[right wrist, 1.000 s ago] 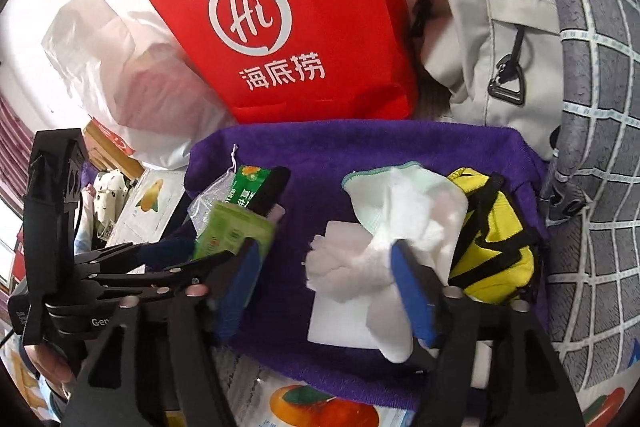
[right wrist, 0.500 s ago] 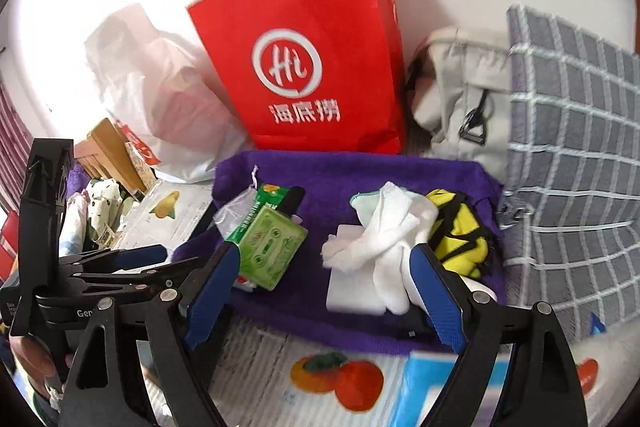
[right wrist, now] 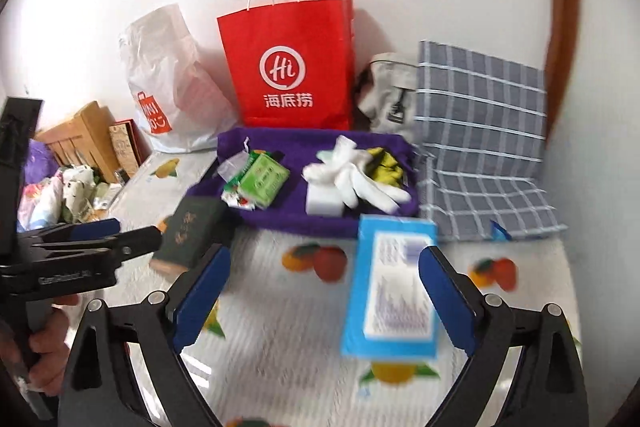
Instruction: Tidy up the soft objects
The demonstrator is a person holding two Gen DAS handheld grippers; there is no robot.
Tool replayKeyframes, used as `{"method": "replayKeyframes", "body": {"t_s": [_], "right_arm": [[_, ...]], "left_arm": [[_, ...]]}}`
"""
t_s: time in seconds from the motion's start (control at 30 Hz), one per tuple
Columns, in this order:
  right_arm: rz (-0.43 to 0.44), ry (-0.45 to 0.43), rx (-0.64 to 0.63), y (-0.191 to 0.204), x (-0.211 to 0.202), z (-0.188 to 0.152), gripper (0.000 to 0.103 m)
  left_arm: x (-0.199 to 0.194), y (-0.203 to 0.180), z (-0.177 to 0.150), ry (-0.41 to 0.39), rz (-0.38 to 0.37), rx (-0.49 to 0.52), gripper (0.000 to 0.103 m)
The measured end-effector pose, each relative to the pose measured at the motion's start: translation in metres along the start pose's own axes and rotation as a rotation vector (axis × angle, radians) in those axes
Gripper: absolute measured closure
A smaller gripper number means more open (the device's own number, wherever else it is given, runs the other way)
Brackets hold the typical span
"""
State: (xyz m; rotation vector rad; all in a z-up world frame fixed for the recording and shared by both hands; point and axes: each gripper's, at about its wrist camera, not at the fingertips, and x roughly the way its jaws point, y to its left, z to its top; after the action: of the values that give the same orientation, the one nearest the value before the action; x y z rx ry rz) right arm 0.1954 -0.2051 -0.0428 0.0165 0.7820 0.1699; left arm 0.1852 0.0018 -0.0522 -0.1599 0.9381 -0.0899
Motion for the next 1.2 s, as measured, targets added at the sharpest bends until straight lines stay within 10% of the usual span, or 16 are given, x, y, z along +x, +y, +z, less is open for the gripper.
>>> {"method": "replayKeyframes", "body": {"t_s": [0.6, 1.2], "right_arm": [[-0.132, -0.037, 0.06, 0.006, -0.127, -0.09, 0.0], [-0.149, -0.082, 0.08, 0.001, -0.17, -0.108, 0.0]], "left_arm": [[-0.136, -0.041, -0.1, -0.174, 0.06, 0.121, 0.009], [-0.155, -0.048, -0.113, -0.208, 0.088, 0.129, 0.009]]}}
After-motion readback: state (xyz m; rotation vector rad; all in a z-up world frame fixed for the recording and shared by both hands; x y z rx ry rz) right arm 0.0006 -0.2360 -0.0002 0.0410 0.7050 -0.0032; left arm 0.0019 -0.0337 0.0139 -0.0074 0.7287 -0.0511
